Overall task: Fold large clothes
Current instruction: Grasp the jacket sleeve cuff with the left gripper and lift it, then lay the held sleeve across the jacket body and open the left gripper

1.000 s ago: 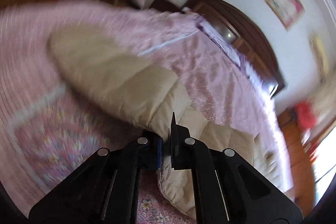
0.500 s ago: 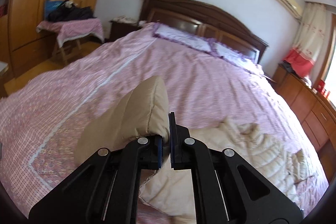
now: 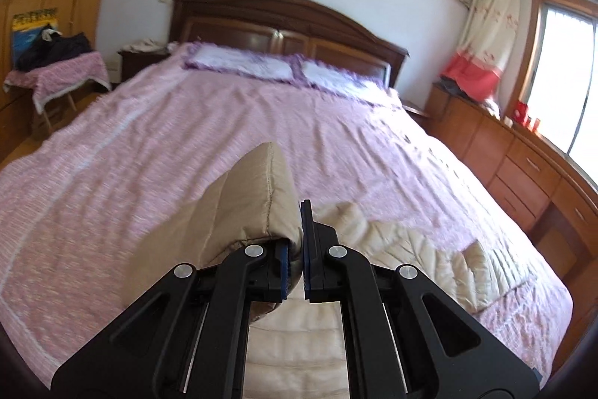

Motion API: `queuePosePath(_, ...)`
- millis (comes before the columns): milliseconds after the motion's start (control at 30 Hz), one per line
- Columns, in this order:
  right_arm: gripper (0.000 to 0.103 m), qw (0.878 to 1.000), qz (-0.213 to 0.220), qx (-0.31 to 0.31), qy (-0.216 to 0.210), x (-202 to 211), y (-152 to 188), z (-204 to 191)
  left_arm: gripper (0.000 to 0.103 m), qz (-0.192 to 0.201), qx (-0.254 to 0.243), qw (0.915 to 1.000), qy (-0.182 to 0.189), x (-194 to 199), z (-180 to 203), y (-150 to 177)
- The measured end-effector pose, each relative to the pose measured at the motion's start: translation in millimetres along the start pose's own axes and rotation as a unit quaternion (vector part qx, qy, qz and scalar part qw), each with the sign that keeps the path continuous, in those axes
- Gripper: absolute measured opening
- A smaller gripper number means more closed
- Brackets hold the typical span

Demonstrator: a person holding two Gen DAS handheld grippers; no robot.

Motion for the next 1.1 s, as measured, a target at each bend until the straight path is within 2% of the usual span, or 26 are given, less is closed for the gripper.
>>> queuePosePath(167,0.098,1.0,0.003,-0.006,0.007,1.1,-0.7,4.3,0.005,-0.039,-0.011,0.999,0.018,-33.3,33.9,36.3)
queuePosePath(367,0.098,0.999,0.003,-0.03,0.04,0.5,-1.1,15.7,0.007,-0.098,0.027,0.9931,0.057,-75.1,45.2,90.7)
queuePosePath(433,0.098,0.998,-0.007,-0.035,0.043,-3.3,-0.5,18.1,0.015,-0.124,0.039,0.9898,0.059,-88.2,44.9,111.1)
queuePosePath(500,0.098,0.998,-0.012,-0.033,0.046,-5.3,0.1,17.7,0.029,-0.15,0.046,0.9856,0.064,-96.6,45.1,127.8)
queuePosePath(567,0.098,0.998,-0.013,-0.028,0.047,-6.5,0.3,16.7,0.05,-0.17,0.059,0.9805,0.08,-98.0,44.5,140.9)
queuePosePath(633,0.098,0.998,-0.014,-0.025,0.048,-7.7,0.3,15.5,0.061,-0.162,0.063,0.9815,0.079,-84.5,46.0,143.3)
queuePosePath(700,0.098,0.998,-0.015,-0.025,0.047,-7.8,0.7,15.7,0.064,-0.143,0.056,0.9853,0.075,-63.2,48.5,141.7)
queuePosePath(767,0.098,0.999,-0.014,-0.027,0.044,-6.1,1.5,16.8,0.065,-0.099,0.057,0.9903,0.079,-25.2,45.6,138.1)
queuePosePath(833,0.098,0.999,-0.012,-0.029,0.036,-5.3,1.2,17.1,0.065,-0.05,0.084,0.9906,0.095,14.0,30.2,134.6)
queuePosePath(867,0.098,0.999,-0.012,-0.027,0.027,-4.9,1.2,15.8,0.063,-0.04,0.097,0.9893,0.101,25.0,22.5,132.0)
queuePosePath(900,0.098,1.0,-0.011,-0.023,0.014,-5.2,0.8,13.8,0.058,-0.031,0.11,0.9887,0.097,35.6,11.8,132.1)
queuePosePath(933,0.098,1.0,-0.012,-0.015,-0.001,-4.5,0.8,10.0,0.041,-0.024,0.116,0.9901,0.076,43.9,-0.6,132.6)
queuePosePath(967,0.098,1.0,-0.013,-0.005,-0.017,-4.0,1.0,5.4,0.029,-0.021,0.105,0.9931,0.047,48.0,-12.2,132.7)
queuePosePath(1067,0.098,0.998,-0.029,0.028,-0.044,-5.1,-1.6,-11.3,0.006,-0.045,0.057,0.9965,-0.042,39.2,-44.7,134.1)
queuePosePath(1100,0.098,0.997,-0.039,0.04,-0.046,-6.3,-5.0,-18.0,0.004,-0.053,0.05,0.9957,-0.058,34.4,-54.0,134.4)
Point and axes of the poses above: each gripper's, at about its wrist camera, not at the fingertips, and x roughly against the way its jaws point, z to its right, y to its underside, the point moved 4 cm from there along -x, roughly the way its jaws point, and after that the axes turned 5 degrees about -x, right-handed, at the moved point
